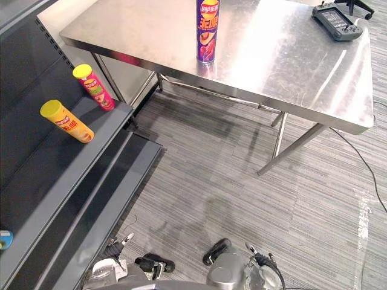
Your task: Put the gum and the chips on the shelf.
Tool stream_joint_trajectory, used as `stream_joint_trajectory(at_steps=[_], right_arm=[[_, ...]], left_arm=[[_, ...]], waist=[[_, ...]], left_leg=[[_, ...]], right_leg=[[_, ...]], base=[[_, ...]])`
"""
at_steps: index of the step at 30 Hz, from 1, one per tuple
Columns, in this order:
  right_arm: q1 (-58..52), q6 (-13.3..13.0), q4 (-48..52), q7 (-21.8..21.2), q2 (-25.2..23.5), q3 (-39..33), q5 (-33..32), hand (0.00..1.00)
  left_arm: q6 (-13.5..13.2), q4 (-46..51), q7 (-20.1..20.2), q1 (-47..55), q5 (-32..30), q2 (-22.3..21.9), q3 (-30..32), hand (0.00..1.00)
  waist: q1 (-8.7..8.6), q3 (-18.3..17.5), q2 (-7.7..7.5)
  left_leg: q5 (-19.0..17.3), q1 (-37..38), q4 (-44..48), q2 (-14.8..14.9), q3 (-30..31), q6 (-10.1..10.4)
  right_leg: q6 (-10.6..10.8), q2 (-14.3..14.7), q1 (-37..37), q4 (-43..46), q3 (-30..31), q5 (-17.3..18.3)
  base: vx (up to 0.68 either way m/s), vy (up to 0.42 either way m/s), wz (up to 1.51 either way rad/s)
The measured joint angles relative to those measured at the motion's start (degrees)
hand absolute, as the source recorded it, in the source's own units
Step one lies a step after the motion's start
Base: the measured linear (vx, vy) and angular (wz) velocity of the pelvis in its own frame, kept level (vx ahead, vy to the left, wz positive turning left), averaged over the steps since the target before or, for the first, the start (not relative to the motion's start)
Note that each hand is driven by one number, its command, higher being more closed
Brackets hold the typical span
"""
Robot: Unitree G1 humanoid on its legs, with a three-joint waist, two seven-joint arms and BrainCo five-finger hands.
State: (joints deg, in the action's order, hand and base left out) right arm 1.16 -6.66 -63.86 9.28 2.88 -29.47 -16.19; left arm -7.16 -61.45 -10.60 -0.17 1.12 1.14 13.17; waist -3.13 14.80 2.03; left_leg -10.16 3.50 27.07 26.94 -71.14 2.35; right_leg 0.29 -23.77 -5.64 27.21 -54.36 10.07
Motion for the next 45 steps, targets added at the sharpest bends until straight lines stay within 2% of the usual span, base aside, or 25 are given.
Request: stream_joint_trajectory(at_steps=[2,3,5,6,7,8,12,13,14,18,19,20,22,23,27,29,31,32,33,34,37,39,42,44,45], right_arm=[[-0.33,-0.23,0.14,-0.10,-0.65,-0.61,-0.20,0.00],[-1.14,-0.55,0.52,-0.12,-0.75,-0.38,-0.19,0.00],[-1.55,-1.16,0.22,-0.12,-0.59,0.72,-0.26,0.00],[-1.60,-1.37,0.14,-0.15,-0.66,1.41,-0.27,0.00],[-1.44,-1.69,-0.02,-0.17,-0.06,2.97,-0.34,0.00],[-1.54,-1.62,-0.47,-0.24,0.81,3.72,-0.36,0.00],[-1.44,-1.50,-2.34,-0.24,0.99,3.23,-0.09,0.00],[-1.48,-1.50,-2.31,-0.18,1.14,2.81,-0.07,0.00],[-1.41,-1.51,-2.24,-0.18,1.20,2.79,-0.04,0.00],[-1.27,-1.55,-1.49,-0.19,1.01,2.12,0.02,0.00],[-0.62,-1.57,-1.46,-0.37,0.82,1.58,0.10,0.00],[0.18,-1.56,-1.35,-0.62,-0.46,1.43,0.22,0.00],[0.53,-1.57,-1.31,-1.05,-2.45,1.45,0.40,0.00],[0.52,-1.51,-1.38,-1.11,-2.84,1.44,0.46,0.00],[0.54,-1.48,-1.12,-1.56,-2.78,1.52,0.50,0.00],[0.53,-1.42,-1.05,-2.28,-2.71,1.93,0.50,0.00],[0.00,-0.95,-1.14,-2.31,-2.84,3.21,0.49,0.00],[-0.22,-0.89,-1.14,-2.31,-2.89,3.58,0.49,0.00],[-0.29,-0.88,-1.08,-2.31,-2.74,4.63,0.50,0.00],[-0.29,-0.91,-0.97,-2.37,-2.64,5.92,0.50,0.00],[-0.51,-0.90,-0.54,-2.36,-2.73,7.54,0.46,0.00],[-0.57,-1.01,0.11,-2.37,-2.65,7.85,0.46,0.00],[-0.63,-1.03,-0.13,-2.36,-2.56,7.87,0.47,0.00],[-1.12,-1.02,-1.43,-2.35,-2.56,7.68,0.49,0.00],[-1.11,-1.01,-2.13,-2.32,-2.25,7.44,0.51,0.00]], left_arm=[[0.13,0.03,-0.26,0.36,0.14,-0.05,0.59,0.00],[0.22,1.32,-0.28,0.61,0.43,-0.61,0.74,0.00],[0.05,3.26,-0.36,1.85,1.17,-0.29,0.75,0.00],[-0.38,3.85,-0.44,2.25,2.18,-0.24,0.63,0.00],[-0.46,3.96,-0.42,2.25,3.23,-0.03,0.02,0.00],[-0.66,4.01,-0.36,2.01,3.55,0.20,-0.97,0.00],[-2.22,5.53,-0.18,2.31,5.41,1.00,-3.44,0.00],[-2.30,5.63,-0.13,2.23,5.33,1.12,-4.24,0.00],[-2.36,5.83,-0.14,2.04,5.24,1.12,-4.32,0.00],[-2.32,6.12,-0.06,1.94,5.24,1.08,-4.19,0.00],[-2.30,6.05,0.23,1.54,5.39,1.29,-3.73,0.00],[-2.28,5.96,0.38,1.14,5.33,1.95,-3.70,0.00],[-2.26,5.84,0.69,0.55,5.23,3.61,-3.77,0.00],[-2.21,5.21,0.79,0.04,5.24,3.77,-3.70,0.00],[-2.22,4.42,0.92,0.06,5.02,4.16,-3.67,0.00],[-2.17,3.71,0.95,0.09,5.03,4.16,-3.77,0.00],[-2.16,3.24,1.08,0.16,4.94,4.15,-4.16,0.00],[-2.13,3.18,1.10,0.20,4.91,4.25,-4.31,0.00],[-2.13,3.20,1.16,0.49,4.88,4.30,-4.50,0.00],[-2.08,3.19,1.32,0.59,4.86,4.42,-4.64,0.00],[-1.69,3.24,2.08,1.87,4.79,5.37,-6.04,0.00],[-1.53,3.05,2.04,2.81,4.77,5.71,-5.86,0.00],[-1.51,2.55,2.05,2.87,4.77,5.58,-5.76,0.00],[-1.49,1.97,2.10,2.82,4.76,6.31,-5.24,0.00],[-1.47,1.86,2.04,2.93,4.67,6.30,-4.92,0.00]], waist=[[0.10,0.15,0.31],[0.32,0.21,0.40],[0.54,0.26,0.39],[0.88,0.49,0.10],[1.32,0.49,0.70],[1.57,0.60,0.85],[2.27,1.20,0.26],[2.12,1.29,0.06],[2.26,1.55,-0.37],[3.15,1.87,-0.82],[4.05,1.91,-1.00],[4.66,2.16,-2.38],[4.66,1.94,-5.43],[4.63,1.88,-6.02],[4.93,1.44,-5.76],[4.85,0.76,-5.47],[4.83,0.43,-5.64],[4.83,0.32,-5.82],[4.85,0.27,-5.77],[4.73,0.29,-5.69],[4.69,0.43,-5.38],[4.62,-0.26,-4.91],[4.58,-1.14,-5.00],[4.73,-2.09,-6.71],[4.97,-2.53,-6.50]], left_leg=[[0.23,1.74,4.81,3.56,-0.64,-0.31],[2.94,1.58,10.71,7.75,3.38,-4.11],[6.99,-1.19,13.93,9.41,12.68,-6.18],[8.74,-5.06,16.75,10.18,21.29,-5.59],[4.46,-9.22,18.61,8.27,31.34,-0.66],[1.62,-13.37,19.14,5.40,38.82,1.31],[0.89,-18.75,7.76,-2.43,44.41,3.07],[2.44,-19.45,-0.13,-5.20,44.61,4.52],[5.11,-19.48,-7.63,-7.71,44.64,4.46],[12.19,-19.10,-21.81,-11.63,45.63,3.92],[16.65,-17.98,-22.47,-12.06,46.88,2.40],[18.46,-16.66,-23.08,-13.55,46.50,-0.80],[16.74,-16.73,-21.40,-15.80,45.37,-2.32],[14.93,-17.41,-18.92,-16.75,45.18,-3.28],[8.64,-17.37,-12.30,-18.19,45.04,-3.78],[5.98,-17.23,-11.22,-18.85,44.92,-4.19],[3.46,-15.72,-11.85,-19.99,44.80,-4.70],[3.10,-15.14,-12.04,-20.30,44.82,-4.68],[2.46,-13.84,-12.59,-20.45,45.03,-4.99],[2.15,-12.51,-13.31,-20.47,45.26,-5.30],[1.98,-7.85,-16.14,-20.89,46.84,-5.43],[2.04,-6.00,-17.10,-20.86,47.63,-5.33],[2.62,-6.20,-16.79,-19.91,50.15,-4.13],[3.02,-6.34,-17.13,-20.51,51.97,-1.29],[3.35,-6.24,-17.59,-20.07,52.22,-0.56]], right_leg=[[0.18,0.72,0.69,1.83,0.99,2.69],[-0.22,2.28,1.20,3.16,2.78,5.10],[-0.55,4.13,1.91,2.20,4.70,6.25],[-1.00,6.09,2.01,0.30,6.59,6.67],[-0.90,8.58,1.99,-2.36,9.15,6.50],[-1.21,11.01,2.16,-5.19,11.32,5.90],[-0.76,15.37,5.15,-11.09,14.10,4.03],[-1.29,15.89,5.70,-12.03,14.70,3.33],[-1.22,16.07,6.09,-12.43,15.82,3.10],[0.46,17.00,8.45,-14.31,18.62,2.80],[1.70,17.31,9.49,-15.43,20.40,2.36],[3.14,16.66,10.93,-17.50,21.82,1.47],[5.09,14.50,12.02,-19.96,22.08,0.10],[6.00,13.36,12.90,-20.93,22.09,-1.01],[8.78,10.44,15.42,-21.30,23.03,-3.96],[8.78,8.72,14.22,-17.94,23.78,-3.96],[8.94,5.05,9.59,-5.66,25.29,-4.35],[8.06,3.80,8.11,-1.89,25.70,-5.04],[6.00,2.00,5.17,5.05,26.97,-8.24],[5.66,1.27,3.11,9.70,28.80,-10.44],[6.11,0.57,-0.22,17.69,29.04,-4.89],[5.93,0.57,-1.22,15.20,26.09,-1.87],[6.14,2.48,-2.34,0.81,25.15,-2.27],[5.67,3.61,-1.79,-8.98,27.21,-10.96],[6.00,4.37,-0.97,-10.27,27.07,-10.11]], base=[[0.07,-0.161,-0.32],[0.05,-0.210,-0.44],[0.04,-0.247,-0.56],[0.03,-0.240,-0.96],[0.03,-0.193,-1.17],[0.04,-0.186,-1.04],[0.13,-0.119,-0.75],[0.21,-0.037,-0.46],[0.28,0.009,-0.47],[0.33,0.150,-0.44],[0.39,0.240,-0.58],[0.39,0.242,-0.47],[0.36,0.200,0.01],[0.34,0.176,0.20],[0.27,0.184,0.02],[0.18,0.184,-0.07],[0.20,0.254,0.02],[0.19,0.221,0.07],[0.16,0.145,0.06],[0.17,0.126,0.10],[0.17,0.054,0.25],[0.14,-0.048,0.33],[0.12,-0.145,0.48],[0.09,-0.242,0.46],[0.06,-0.313,0.17]])
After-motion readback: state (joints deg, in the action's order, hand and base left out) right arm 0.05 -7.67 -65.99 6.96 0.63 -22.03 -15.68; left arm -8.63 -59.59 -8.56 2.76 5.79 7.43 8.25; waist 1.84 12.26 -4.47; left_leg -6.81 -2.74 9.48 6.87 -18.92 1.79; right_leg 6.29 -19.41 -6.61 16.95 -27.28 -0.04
